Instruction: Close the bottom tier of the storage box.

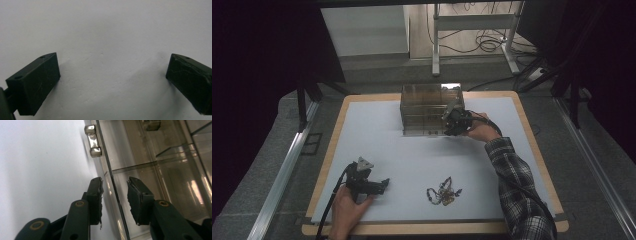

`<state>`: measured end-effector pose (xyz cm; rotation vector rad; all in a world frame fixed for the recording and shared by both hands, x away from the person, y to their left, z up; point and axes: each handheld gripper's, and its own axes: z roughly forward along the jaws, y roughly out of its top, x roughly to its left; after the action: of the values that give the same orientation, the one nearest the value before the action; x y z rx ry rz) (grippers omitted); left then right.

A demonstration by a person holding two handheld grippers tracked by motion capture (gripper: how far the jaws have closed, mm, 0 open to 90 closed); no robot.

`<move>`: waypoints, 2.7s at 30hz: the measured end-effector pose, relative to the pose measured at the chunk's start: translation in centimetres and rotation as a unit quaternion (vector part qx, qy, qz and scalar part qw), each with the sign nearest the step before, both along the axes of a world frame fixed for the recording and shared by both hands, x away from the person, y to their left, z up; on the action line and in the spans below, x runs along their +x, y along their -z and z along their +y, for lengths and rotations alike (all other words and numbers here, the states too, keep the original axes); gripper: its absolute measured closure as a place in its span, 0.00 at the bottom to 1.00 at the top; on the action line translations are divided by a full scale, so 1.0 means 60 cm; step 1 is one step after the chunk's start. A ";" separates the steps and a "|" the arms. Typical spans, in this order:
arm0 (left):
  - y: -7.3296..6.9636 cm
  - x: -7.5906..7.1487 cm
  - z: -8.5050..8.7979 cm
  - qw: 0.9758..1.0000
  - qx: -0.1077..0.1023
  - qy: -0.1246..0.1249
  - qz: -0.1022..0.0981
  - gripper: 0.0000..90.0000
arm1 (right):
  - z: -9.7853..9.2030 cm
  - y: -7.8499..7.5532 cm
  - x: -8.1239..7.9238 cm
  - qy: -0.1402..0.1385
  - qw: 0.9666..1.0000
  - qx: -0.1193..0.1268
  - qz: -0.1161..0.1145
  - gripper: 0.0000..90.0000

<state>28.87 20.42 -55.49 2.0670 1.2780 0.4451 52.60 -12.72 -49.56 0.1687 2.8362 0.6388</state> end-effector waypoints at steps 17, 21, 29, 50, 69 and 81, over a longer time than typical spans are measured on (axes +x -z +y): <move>0.000 0.000 0.000 1.000 0.001 0.001 0.000 0.00 | 0.000 0.010 0.010 -0.027 1.000 -0.010 0.009 0.83; 0.000 0.000 0.000 1.000 0.001 0.001 0.000 0.00 | 0.000 0.009 0.011 -0.031 0.999 -0.013 0.006 0.86; 0.000 0.000 0.000 1.000 0.001 0.001 0.000 0.00 | 0.000 0.007 0.013 -0.036 0.999 -0.011 0.012 0.89; 0.000 0.000 0.000 1.000 0.000 0.000 0.000 0.00 | 0.004 -0.005 0.002 -0.061 0.998 -0.013 0.024 0.93; 0.000 0.000 0.000 1.000 -0.001 0.000 0.000 0.00 | 0.002 -0.012 -0.013 -0.072 0.997 -0.017 0.031 0.93; 0.000 0.000 0.000 1.000 -0.001 0.000 0.000 0.00 | 0.002 -0.015 -0.021 -0.075 0.997 -0.017 0.031 0.93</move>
<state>28.87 20.41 -55.49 2.0656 1.2781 0.4443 51.34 -12.61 -48.66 -0.0310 2.9381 0.6248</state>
